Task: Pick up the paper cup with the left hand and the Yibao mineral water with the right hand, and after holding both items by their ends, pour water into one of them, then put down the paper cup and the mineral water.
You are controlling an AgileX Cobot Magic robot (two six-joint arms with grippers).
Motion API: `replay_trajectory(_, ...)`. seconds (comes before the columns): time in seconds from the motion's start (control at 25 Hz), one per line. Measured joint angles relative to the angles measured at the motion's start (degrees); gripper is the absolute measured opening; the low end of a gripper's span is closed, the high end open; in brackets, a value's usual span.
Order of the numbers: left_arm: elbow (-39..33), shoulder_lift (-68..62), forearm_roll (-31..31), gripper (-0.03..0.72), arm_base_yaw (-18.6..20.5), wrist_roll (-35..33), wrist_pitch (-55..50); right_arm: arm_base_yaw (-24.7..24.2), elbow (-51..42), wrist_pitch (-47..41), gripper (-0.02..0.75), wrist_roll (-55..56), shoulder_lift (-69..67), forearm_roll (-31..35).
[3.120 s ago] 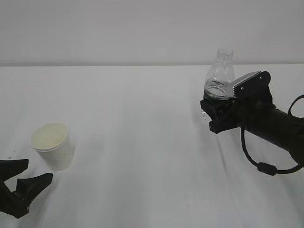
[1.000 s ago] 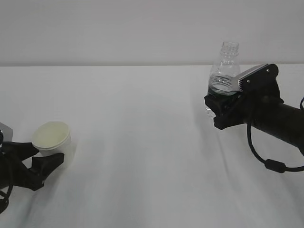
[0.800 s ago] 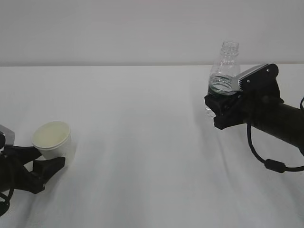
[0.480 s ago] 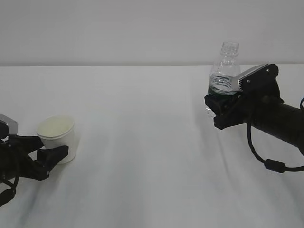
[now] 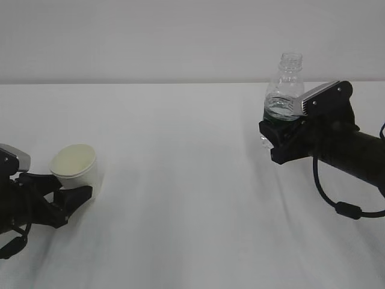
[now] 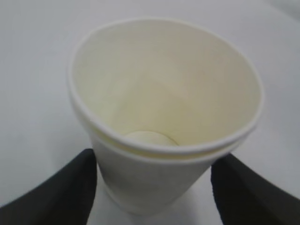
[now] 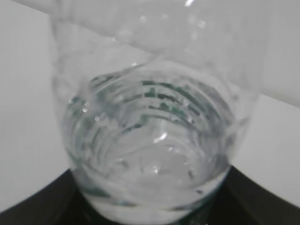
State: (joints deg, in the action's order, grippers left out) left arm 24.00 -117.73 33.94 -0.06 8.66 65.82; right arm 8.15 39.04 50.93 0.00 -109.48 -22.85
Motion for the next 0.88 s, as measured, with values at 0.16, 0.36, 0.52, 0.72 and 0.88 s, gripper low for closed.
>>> replay_trajectory(0.16, 1.09, 0.0, 1.6, 0.539, 0.0, 0.53, 0.0, 0.0, 0.0, 0.0, 0.452, 0.0, 0.0, 0.0)
replay_trajectory(0.36, 2.45, -0.49, 4.46, 0.539, 0.0, 0.8, 0.0, 0.0, 0.0, -0.09, 0.452, 0.0, 0.0, 0.0)
replay_trajectory(0.52, 3.43, -1.39, 5.25, 0.539, 0.0, 0.8, 0.0, 0.0, 0.0, -0.09, 0.452, 0.0, 0.0, 0.0)
replay_trajectory(0.72, 4.27, -2.3, 6.35, 0.539, 0.0, 0.89, 0.0, 0.0, 0.0, -0.09, 0.452, 0.0, 0.0, 0.0)
replay_trajectory(0.88, 5.84, -3.58, 6.95, 0.539, 0.0, 0.89, 0.0, 0.0, 0.0, -0.09, 0.452, 0.0, 0.0, 0.0)
